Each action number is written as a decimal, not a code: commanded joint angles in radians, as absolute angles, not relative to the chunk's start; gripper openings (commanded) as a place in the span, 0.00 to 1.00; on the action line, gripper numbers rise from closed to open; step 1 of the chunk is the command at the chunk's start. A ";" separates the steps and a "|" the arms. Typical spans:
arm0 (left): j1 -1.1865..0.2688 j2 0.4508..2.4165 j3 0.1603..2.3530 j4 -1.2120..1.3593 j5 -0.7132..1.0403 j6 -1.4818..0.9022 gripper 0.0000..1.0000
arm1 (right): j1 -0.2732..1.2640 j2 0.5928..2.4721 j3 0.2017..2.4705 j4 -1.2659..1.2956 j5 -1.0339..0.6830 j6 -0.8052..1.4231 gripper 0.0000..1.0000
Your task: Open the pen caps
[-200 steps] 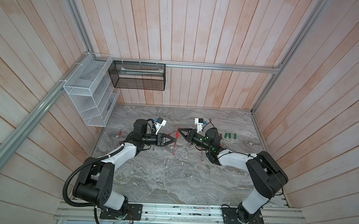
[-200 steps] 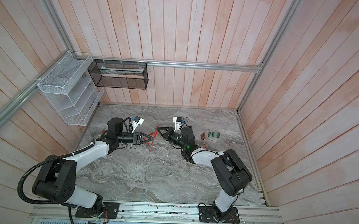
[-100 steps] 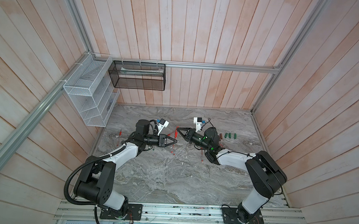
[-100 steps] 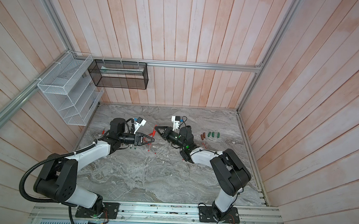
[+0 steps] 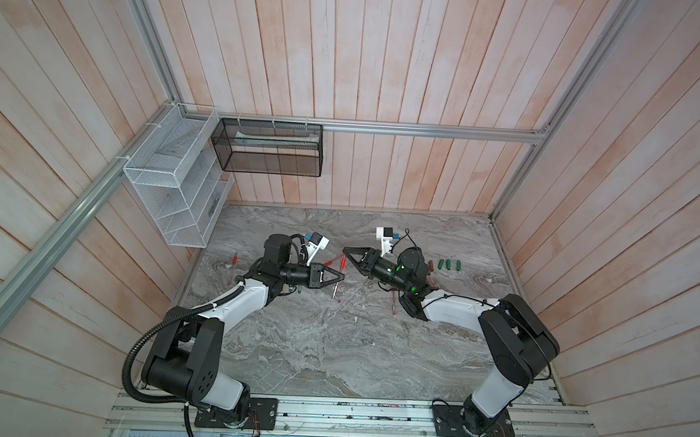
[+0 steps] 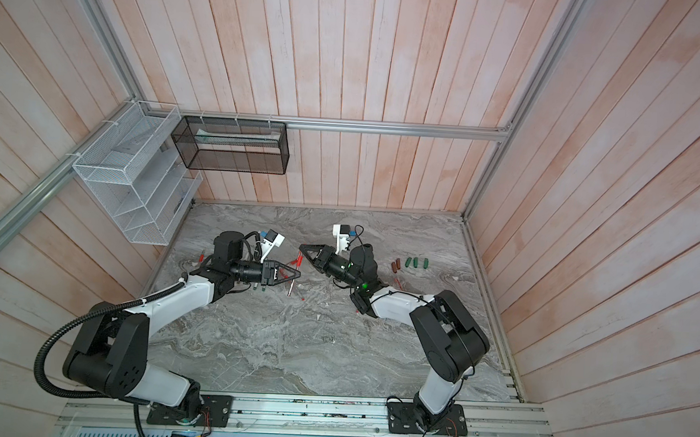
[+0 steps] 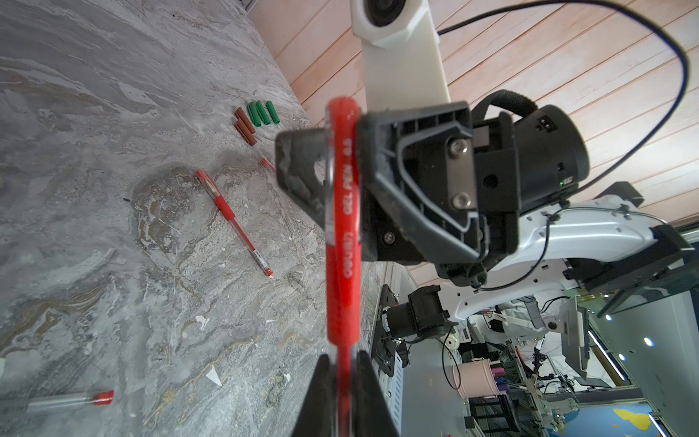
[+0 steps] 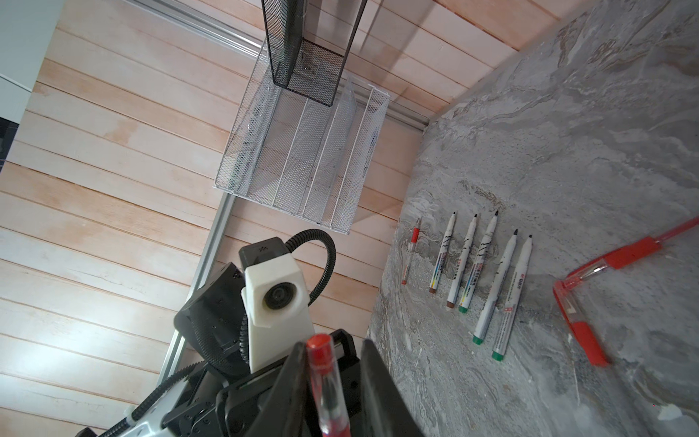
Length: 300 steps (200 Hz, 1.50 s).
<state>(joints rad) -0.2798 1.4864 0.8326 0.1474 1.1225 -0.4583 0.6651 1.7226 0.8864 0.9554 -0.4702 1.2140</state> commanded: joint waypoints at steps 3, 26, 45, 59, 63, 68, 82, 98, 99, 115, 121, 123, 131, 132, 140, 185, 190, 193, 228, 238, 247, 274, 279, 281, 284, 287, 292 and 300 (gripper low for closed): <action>-0.283 1.468 0.827 0.146 1.144 -0.420 0.00 | 0.660 1.745 0.918 0.945 -0.489 1.194 0.19; -0.294 1.470 0.811 0.165 1.159 -0.427 0.00 | 0.654 1.745 0.931 0.939 -0.490 1.184 0.08; -0.299 1.467 0.807 0.146 1.159 -0.400 0.00 | 0.647 1.751 0.939 0.935 -0.509 1.186 0.00; -0.299 1.456 0.806 0.125 1.152 -0.388 0.00 | 0.632 1.733 0.930 0.939 -0.501 1.187 0.00; -0.300 1.454 0.802 0.127 1.151 -0.389 0.00 | 0.624 1.728 0.926 0.939 -0.498 1.187 0.00; -0.301 1.450 0.795 0.135 1.152 -0.391 0.00 | 0.613 1.721 0.925 0.938 -0.497 1.187 0.00; -0.303 1.447 0.772 0.152 1.150 -0.391 0.00 | 0.572 1.707 0.933 0.940 -0.509 1.196 0.00; -0.309 1.438 0.753 0.152 1.147 -0.388 0.00 | 0.519 1.683 0.952 0.957 -0.520 1.223 0.00; -0.309 1.437 0.752 0.153 1.147 -0.389 0.00 | 0.517 1.682 0.954 0.956 -0.521 1.225 0.00; -0.326 1.424 0.723 0.162 1.147 -0.382 0.00 | 0.476 1.653 0.979 0.928 -0.519 1.210 0.00; -0.336 1.418 0.712 0.165 1.148 -0.372 0.00 | 0.466 1.643 0.988 0.907 -0.518 1.197 0.00; -0.338 1.417 0.710 0.165 1.149 -0.367 0.00 | 0.463 1.639 0.991 0.901 -0.517 1.193 0.00; -0.347 1.410 0.702 0.155 1.149 -0.348 0.00 | 0.455 1.625 0.994 0.878 -0.518 1.181 0.00; -0.348 1.409 0.702 0.154 1.148 -0.345 0.00 | 0.454 1.624 0.995 0.876 -0.518 1.180 0.00; -0.350 1.405 0.700 0.139 1.145 -0.331 0.00 | 0.450 1.610 0.988 0.869 -0.516 1.173 0.00; -0.353 1.397 0.690 0.151 1.139 -0.329 0.00 | 0.425 1.548 0.910 0.877 -0.473 1.172 0.00; -0.353 1.399 0.692 0.151 1.140 -0.336 0.00 | 0.422 1.542 0.907 0.880 -0.471 1.175 0.00; -0.354 1.400 0.692 0.152 1.140 -0.339 0.00 | 0.421 1.538 0.907 0.880 -0.471 1.173 0.00; -0.382 1.404 0.679 0.167 1.154 -0.338 0.00 | 0.391 1.516 0.933 0.830 -0.451 1.133 0.00; -0.383 1.400 0.683 0.152 1.149 -0.339 0.00 | 0.379 1.509 0.931 0.845 -0.448 1.137 0.00; -0.383 1.393 0.679 0.158 1.152 -0.348 0.00 | 0.370 1.498 0.931 0.842 -0.437 1.128 0.00; -0.390 1.382 0.645 0.206 1.162 -0.361 0.00 | 0.341 1.485 0.913 0.856 -0.396 1.110 0.00; -0.390 1.381 0.648 0.193 1.157 -0.351 0.00 | 0.334 1.486 0.912 0.867 -0.394 1.114 0.00; -0.389 1.381 0.651 0.183 1.156 -0.347 0.00 | 0.331 1.486 0.913 0.871 -0.394 1.116 0.00; -0.390 1.380 0.655 0.174 1.153 -0.343 0.00 | 0.324 1.486 0.912 0.876 -0.394 1.118 0.00; -0.390 1.378 0.659 0.166 1.153 -0.340 0.00 | 0.320 1.484 0.911 0.882 -0.393 1.122 0.00; -0.390 1.377 0.661 0.163 1.154 -0.343 0.00 | 0.309 1.483 0.907 0.895 -0.394 1.127 0.00; -0.389 1.376 0.657 0.171 1.159 -0.357 0.00 | 0.295 1.480 0.901 0.921 -0.392 1.129 0.00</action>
